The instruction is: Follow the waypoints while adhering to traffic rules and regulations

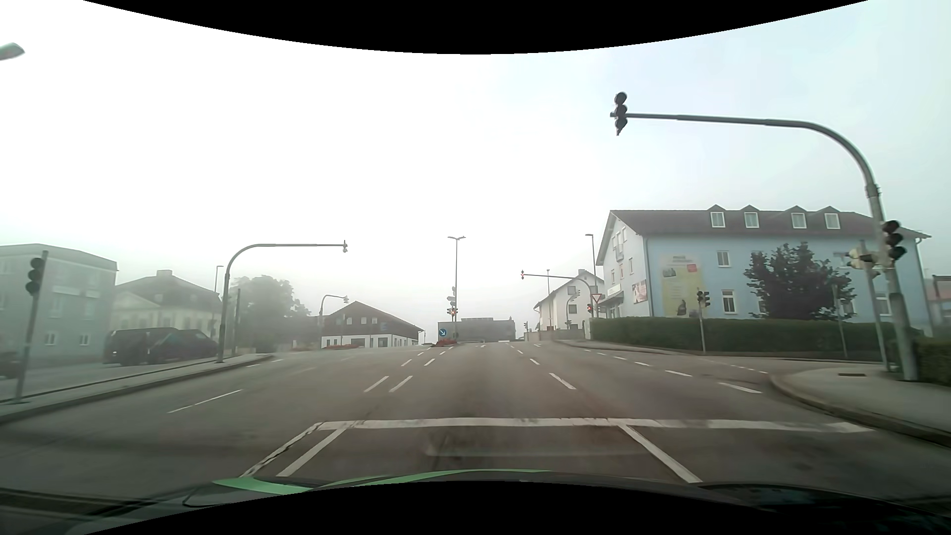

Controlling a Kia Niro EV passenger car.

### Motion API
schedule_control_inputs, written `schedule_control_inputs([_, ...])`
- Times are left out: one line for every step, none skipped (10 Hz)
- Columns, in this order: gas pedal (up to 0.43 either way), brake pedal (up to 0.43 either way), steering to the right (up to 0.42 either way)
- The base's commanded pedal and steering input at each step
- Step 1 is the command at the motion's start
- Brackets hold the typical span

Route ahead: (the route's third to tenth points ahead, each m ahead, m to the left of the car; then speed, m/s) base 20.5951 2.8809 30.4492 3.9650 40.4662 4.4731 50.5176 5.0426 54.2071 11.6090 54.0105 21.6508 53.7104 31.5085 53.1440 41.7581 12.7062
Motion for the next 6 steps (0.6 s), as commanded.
schedule_control_inputs([0.0, 0.134, -0.017])
schedule_control_inputs([0.0, 0.177, -0.015])
schedule_control_inputs([0.0, 0.183, -0.012])
schedule_control_inputs([0.0, 0.189, -0.009])
schedule_control_inputs([0.0, 0.189, -0.007])
schedule_control_inputs([0.0, 0.189, -0.007])
